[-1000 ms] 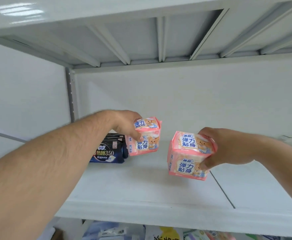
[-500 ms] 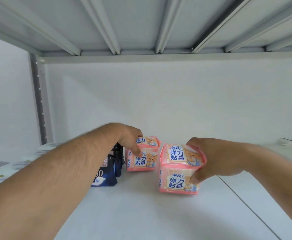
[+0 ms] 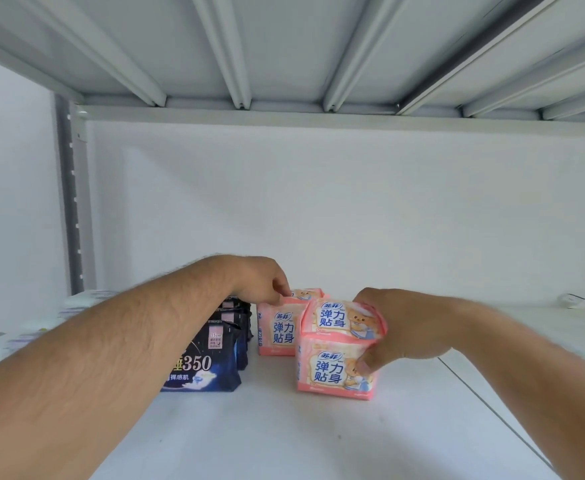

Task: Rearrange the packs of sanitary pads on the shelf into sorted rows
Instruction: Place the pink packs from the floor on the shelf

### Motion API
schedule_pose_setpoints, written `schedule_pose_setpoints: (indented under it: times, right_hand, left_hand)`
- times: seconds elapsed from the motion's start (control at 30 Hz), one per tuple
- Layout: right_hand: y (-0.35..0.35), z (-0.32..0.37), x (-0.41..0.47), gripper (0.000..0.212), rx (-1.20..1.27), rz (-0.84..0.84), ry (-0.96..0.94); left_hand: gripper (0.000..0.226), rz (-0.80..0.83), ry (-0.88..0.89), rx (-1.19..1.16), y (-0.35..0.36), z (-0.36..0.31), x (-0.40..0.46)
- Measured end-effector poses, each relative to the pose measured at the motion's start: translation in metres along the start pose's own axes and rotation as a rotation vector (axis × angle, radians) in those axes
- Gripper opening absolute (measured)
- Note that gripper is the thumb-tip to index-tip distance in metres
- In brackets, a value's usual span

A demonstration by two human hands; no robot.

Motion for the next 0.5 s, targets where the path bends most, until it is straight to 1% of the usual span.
schedule_pose_setpoints:
  times: [0.1, 0.17, 0.27, 0.33, 0.4, 0.5]
  right_hand:
    - [0.0, 0.016, 0.011, 0.054, -0.019, 0.0, -0.013]
    - [0.003, 0.026, 0.017, 0.053, -0.002, 0.005, -0.033]
    - [0.008, 0.038, 0.023, 0.055, -0.008, -0.013, -0.058]
    - [0.012, 0.039, 0.029, 0.065, -0.024, -0.063, -0.082]
    - [0.013, 0.037, 0.031, 0.076, -0.049, -0.107, -0.049]
    - [0.019, 0.034, 0.032, 0.07, -0.063, -0.096, -0.023]
  left_hand:
    - [0.032, 0.016, 0.0, 0.016, 0.0, 0.002, 0.0]
    - [0.032, 0.023, -0.018, 0.033, 0.0, 0.004, 0.001]
    - [0.038, 0.056, -0.038, 0.009, 0.0, 0.008, 0.001]
    - [0.043, 0.055, -0.042, 0.002, 0.001, 0.01, 0.003]
    - [0.043, 0.045, -0.036, -0.002, 0.002, 0.011, 0.005]
    - [0.042, 0.042, -0.02, -0.02, 0.005, 0.01, 0.007]
Point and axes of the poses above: each hand's wrist, its own x-axis towards the middle knuckle, its own y-axis out of the palm, z = x × y, the point moved 7 cm from there along x, towards the middle knuckle, and after that the axes turned 5 degrees about z, right-handed, at the moved point
